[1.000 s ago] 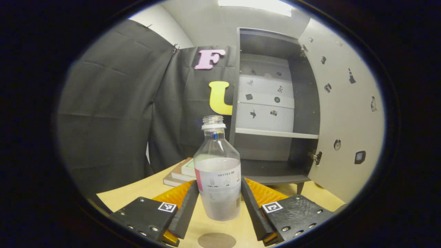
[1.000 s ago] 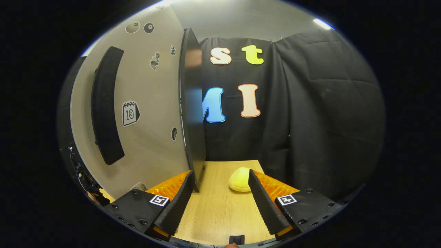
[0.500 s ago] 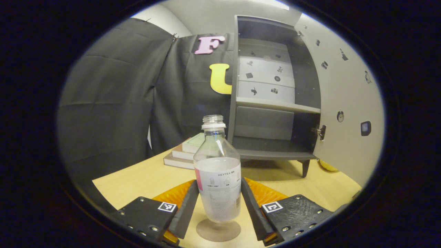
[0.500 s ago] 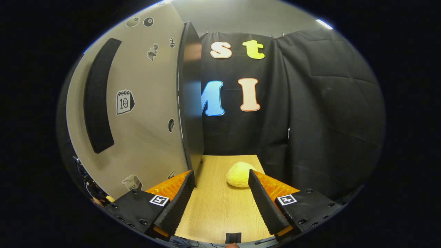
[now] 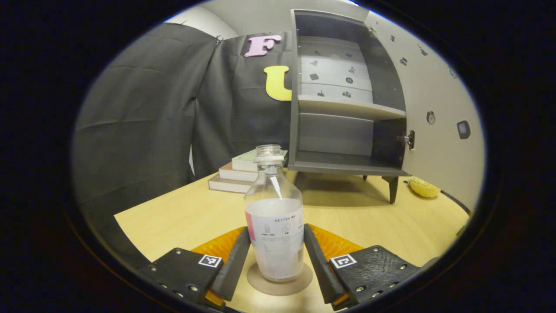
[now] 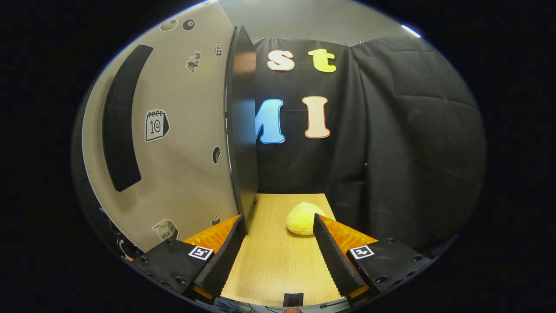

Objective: Open the cabinet door with the right hand, grasp the bottle in the cabinet with the left hand and place it on the coaster, then close the cabinet door with the right hand.

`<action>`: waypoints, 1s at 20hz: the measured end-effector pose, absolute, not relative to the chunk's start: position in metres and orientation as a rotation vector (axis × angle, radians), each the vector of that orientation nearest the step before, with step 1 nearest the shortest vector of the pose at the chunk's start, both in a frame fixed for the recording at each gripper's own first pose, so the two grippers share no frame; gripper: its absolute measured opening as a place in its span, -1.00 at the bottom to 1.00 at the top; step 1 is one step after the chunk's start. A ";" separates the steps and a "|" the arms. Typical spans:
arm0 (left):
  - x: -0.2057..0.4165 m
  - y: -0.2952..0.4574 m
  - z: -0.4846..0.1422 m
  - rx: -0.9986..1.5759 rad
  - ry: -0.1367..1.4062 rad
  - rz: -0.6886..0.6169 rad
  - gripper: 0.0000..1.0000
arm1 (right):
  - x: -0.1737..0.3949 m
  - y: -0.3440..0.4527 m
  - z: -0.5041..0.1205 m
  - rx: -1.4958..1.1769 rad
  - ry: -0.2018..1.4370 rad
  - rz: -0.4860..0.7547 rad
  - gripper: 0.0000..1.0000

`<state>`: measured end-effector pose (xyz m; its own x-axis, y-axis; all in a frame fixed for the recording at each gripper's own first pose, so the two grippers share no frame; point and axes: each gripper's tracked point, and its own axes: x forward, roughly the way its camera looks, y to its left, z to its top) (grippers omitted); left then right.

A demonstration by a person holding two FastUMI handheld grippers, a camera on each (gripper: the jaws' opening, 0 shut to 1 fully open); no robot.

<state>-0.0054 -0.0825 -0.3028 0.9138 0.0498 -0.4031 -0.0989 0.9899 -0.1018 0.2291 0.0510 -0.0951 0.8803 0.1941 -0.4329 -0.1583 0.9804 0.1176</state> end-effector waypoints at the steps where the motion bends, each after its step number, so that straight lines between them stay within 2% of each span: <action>1: -0.007 -0.083 -0.300 -0.116 0.403 0.075 0.46 | 0.229 0.054 -0.095 0.077 0.458 0.190 0.96; 2: -0.009 -0.084 -0.302 -0.111 0.413 0.073 0.52 | 0.230 0.055 -0.093 0.072 0.455 0.196 0.96; 5: -0.017 -0.086 -0.302 -0.107 0.429 0.073 0.46 | 0.229 0.061 -0.091 0.067 0.446 0.213 0.96; 6: -0.020 -0.086 -0.302 -0.103 0.435 0.074 0.52 | 0.229 0.062 -0.092 0.069 0.447 0.216 0.96; 9: -0.023 -0.086 -0.298 -0.087 0.448 0.076 0.49 | 0.228 0.065 -0.095 0.077 0.454 0.220 0.96; 11: -0.026 -0.086 -0.295 -0.079 0.452 0.079 0.70 | 0.228 0.065 -0.096 0.082 0.453 0.222 0.96; 14: -0.029 -0.087 -0.290 -0.069 0.460 0.079 0.72 | 0.229 0.064 -0.094 0.095 0.443 0.222 0.96; 20: -0.040 -0.087 -0.229 -0.035 0.422 0.053 0.72 | 0.235 0.067 -0.075 0.139 0.405 0.238 0.96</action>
<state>-0.0401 -0.0867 -0.2287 0.9110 0.0442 -0.4101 -0.0586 0.9980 -0.0226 0.2350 0.0673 -0.0751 0.8920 0.2557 -0.3727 -0.2007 0.9629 0.1802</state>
